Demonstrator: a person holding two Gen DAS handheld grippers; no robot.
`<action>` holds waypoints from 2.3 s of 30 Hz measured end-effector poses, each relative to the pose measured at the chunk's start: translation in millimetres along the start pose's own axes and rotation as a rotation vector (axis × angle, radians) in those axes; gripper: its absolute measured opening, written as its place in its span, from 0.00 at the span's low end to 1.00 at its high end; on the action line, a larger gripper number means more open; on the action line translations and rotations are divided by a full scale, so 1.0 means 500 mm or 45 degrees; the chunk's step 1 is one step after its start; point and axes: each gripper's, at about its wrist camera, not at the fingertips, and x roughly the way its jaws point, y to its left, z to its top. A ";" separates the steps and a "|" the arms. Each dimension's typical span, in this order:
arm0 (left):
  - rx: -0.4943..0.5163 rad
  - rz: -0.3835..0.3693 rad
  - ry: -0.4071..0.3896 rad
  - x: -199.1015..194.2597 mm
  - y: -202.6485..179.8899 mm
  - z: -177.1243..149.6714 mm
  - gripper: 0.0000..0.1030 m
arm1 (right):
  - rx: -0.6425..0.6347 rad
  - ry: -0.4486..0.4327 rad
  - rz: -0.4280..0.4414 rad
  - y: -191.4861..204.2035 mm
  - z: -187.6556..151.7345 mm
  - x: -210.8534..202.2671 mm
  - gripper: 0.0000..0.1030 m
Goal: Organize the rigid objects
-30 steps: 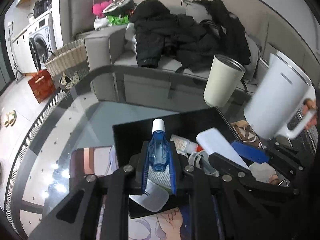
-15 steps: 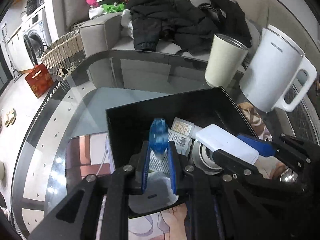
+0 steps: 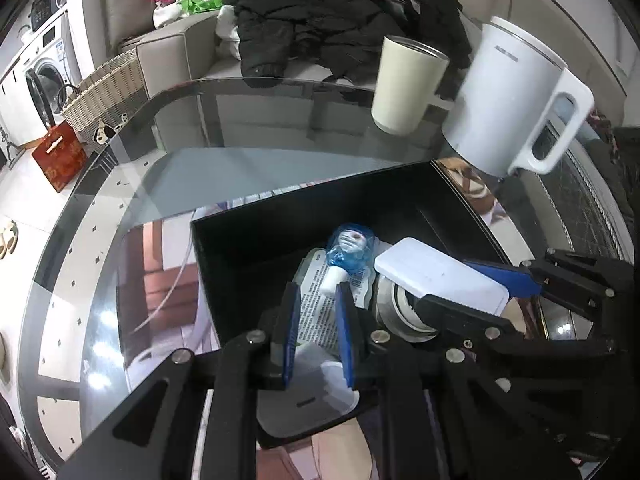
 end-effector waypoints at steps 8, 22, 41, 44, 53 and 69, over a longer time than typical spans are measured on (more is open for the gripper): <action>0.012 0.063 -0.116 -0.029 -0.008 -0.015 0.44 | -0.005 -0.049 -0.009 -0.006 -0.023 -0.022 0.44; 0.029 0.182 -0.651 -0.214 -0.023 -0.085 0.50 | -0.009 -0.562 -0.020 0.008 -0.069 -0.192 0.75; 0.004 0.295 -0.906 -0.281 -0.001 -0.276 1.00 | 0.019 -1.094 -0.132 0.021 -0.257 -0.264 0.99; 0.014 0.327 -0.869 -0.261 -0.003 -0.295 1.00 | -0.017 -1.073 -0.147 0.019 -0.279 -0.253 0.99; -0.023 0.356 -0.831 -0.243 0.001 -0.303 1.00 | -0.008 -0.986 -0.134 0.009 -0.303 -0.224 0.99; -0.009 0.338 -0.818 -0.246 -0.011 -0.304 1.00 | 0.004 -0.915 -0.168 0.012 -0.300 -0.204 0.99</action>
